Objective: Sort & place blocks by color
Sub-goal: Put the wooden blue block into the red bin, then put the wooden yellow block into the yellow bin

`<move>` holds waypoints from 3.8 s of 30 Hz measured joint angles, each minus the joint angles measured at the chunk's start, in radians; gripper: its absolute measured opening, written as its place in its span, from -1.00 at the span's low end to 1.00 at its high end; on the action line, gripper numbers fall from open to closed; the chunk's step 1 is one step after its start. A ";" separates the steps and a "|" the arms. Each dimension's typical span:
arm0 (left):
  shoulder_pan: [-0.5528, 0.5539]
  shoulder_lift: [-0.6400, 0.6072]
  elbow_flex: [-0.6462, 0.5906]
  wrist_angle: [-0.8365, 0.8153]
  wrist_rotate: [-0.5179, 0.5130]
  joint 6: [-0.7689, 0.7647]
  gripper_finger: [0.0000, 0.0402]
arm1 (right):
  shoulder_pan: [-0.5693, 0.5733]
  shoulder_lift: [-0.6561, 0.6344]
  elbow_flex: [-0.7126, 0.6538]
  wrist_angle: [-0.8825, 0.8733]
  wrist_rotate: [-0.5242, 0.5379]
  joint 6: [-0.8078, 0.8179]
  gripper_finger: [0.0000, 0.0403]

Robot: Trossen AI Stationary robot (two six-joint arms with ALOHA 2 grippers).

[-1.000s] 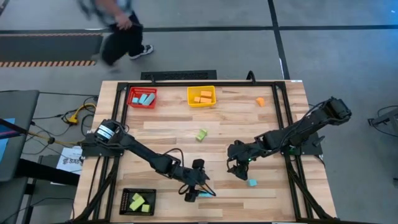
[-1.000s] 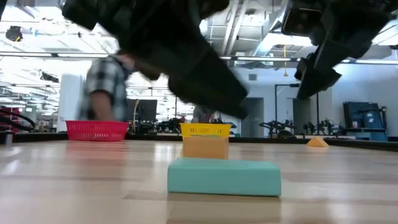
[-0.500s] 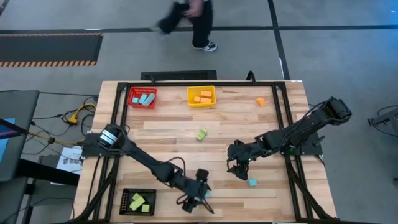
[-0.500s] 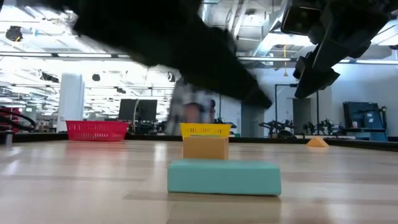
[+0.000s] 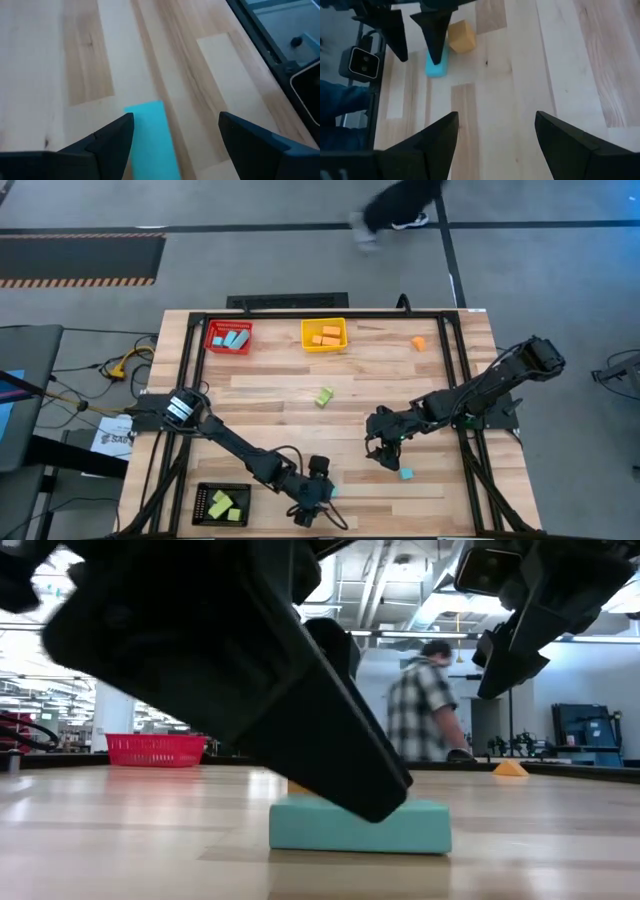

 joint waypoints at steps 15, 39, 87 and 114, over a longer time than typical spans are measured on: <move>0.002 -0.002 0.003 -0.079 -0.060 -0.098 0.39 | 0.000 0.000 0.000 0.008 0.000 0.000 0.40; 0.023 0.043 0.047 -0.188 0.003 -0.187 0.01 | -0.002 0.000 0.000 0.008 0.022 -0.008 0.40; 1.538 -0.729 -0.530 -0.653 0.033 -0.018 -0.49 | -0.152 -0.001 0.000 0.224 0.225 0.318 0.40; 1.192 -1.076 -0.550 -0.552 0.461 -0.025 0.73 | -0.017 -0.001 0.000 -0.146 0.155 0.342 0.40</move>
